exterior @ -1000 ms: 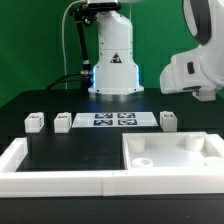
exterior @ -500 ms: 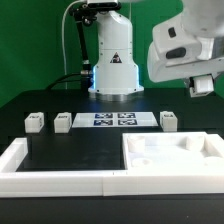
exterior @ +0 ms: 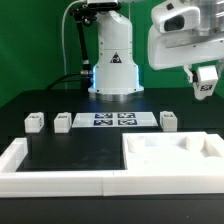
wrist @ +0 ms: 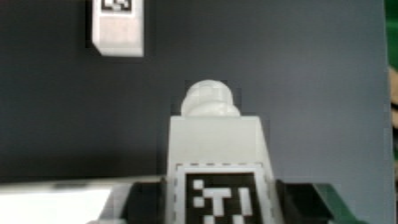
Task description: Assemble square table
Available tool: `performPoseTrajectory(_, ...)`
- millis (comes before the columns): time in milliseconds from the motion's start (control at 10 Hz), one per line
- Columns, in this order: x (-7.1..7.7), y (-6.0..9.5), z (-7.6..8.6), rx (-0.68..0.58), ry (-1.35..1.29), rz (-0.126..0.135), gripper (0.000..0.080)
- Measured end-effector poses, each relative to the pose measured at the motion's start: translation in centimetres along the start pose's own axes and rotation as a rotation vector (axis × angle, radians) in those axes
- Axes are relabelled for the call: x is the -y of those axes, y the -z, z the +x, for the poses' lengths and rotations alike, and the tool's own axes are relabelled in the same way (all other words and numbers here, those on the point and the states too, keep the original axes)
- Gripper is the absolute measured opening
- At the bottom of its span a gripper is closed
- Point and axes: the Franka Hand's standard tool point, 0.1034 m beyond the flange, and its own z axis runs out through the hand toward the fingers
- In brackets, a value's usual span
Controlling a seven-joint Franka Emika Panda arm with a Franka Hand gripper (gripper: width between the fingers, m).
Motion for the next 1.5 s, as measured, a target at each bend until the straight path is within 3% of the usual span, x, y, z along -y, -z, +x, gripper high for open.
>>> performPoseTrajectory(200,-0.1,0.7,1.3,-0.16,0.005,0.0,0.0289)
performPoseTrajectory(500,0.4,3.4,3.9,-0.346,0.002,0.013,0.029)
performPoseTrajectory(800,0.6,3.2,4.0,-0.515,0.006,0.012,0.029)
performPoseTrajectory(1000,0.4,2.3,4.8,-0.54,0.024,0.007,0.029)
performPoseTrajectory(1300,0.2,2.5,8.1,-0.559,0.093,-0.004,0.029)
performPoseTrajectory(1500,0.1,3.3,9.1,-0.571,0.134,-0.02,0.029)
